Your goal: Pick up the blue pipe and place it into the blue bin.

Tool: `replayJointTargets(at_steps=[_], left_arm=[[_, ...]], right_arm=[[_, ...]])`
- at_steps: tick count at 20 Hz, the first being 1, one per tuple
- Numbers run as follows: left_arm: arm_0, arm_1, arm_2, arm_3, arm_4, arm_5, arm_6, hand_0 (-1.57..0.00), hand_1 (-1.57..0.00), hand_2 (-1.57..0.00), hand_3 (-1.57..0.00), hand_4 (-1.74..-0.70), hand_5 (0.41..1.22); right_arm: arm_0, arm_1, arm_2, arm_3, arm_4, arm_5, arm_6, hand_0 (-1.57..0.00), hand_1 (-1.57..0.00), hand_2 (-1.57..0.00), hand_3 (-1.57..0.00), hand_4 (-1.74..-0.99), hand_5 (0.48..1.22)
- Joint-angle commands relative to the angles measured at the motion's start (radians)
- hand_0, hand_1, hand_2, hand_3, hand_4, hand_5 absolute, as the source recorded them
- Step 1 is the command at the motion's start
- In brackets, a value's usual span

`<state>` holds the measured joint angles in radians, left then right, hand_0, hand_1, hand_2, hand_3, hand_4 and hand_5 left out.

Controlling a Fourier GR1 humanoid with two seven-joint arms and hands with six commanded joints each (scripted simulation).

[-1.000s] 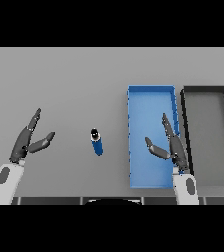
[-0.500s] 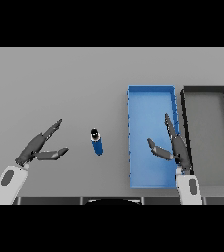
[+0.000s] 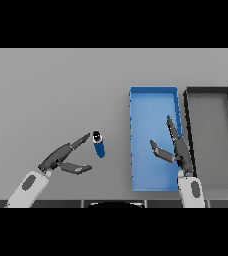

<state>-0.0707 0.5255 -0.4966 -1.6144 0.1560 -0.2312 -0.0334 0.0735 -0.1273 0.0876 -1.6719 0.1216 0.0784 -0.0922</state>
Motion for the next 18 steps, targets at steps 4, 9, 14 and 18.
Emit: replayJointTargets(at_steps=[4, 9, 14, 18], left_arm=[[-0.054, -0.063, -0.023, 0.065, -0.030, 0.003, 0.003, 0.00, 0.00, 0.00, 0.00, -1.12, 0.446], [-0.117, -0.175, -0.055, 0.168, -0.049, 0.004, 0.021, 0.00, 0.00, 0.00, 0.00, -1.11, 0.444], [-0.168, -0.247, -0.057, 0.267, -0.071, 0.011, -0.054, 0.00, 0.00, 0.00, 0.00, -1.09, 0.477], [-0.186, -0.326, -0.021, 0.312, -0.004, 0.018, -0.062, -0.19, -0.35, -0.48, -0.52, -1.25, 0.730]], right_arm=[[0.012, 0.008, 0.002, -0.010, -0.002, -0.004, 0.011, 0.00, 0.00, 0.00, 0.00, -1.275, 0.615], [0.020, 0.000, -0.008, -0.027, -0.017, 0.003, 0.009, 0.00, 0.00, 0.00, 0.00, -1.274, 0.603], [0.027, 0.005, -0.002, -0.026, -0.005, -0.002, 0.000, 0.00, 0.00, 0.00, 0.00, -1.264, 0.598], [0.035, -0.003, -0.010, -0.022, -0.012, 0.003, 0.000, 0.00, 0.00, 0.00, 0.00, -1.260, 0.600]])
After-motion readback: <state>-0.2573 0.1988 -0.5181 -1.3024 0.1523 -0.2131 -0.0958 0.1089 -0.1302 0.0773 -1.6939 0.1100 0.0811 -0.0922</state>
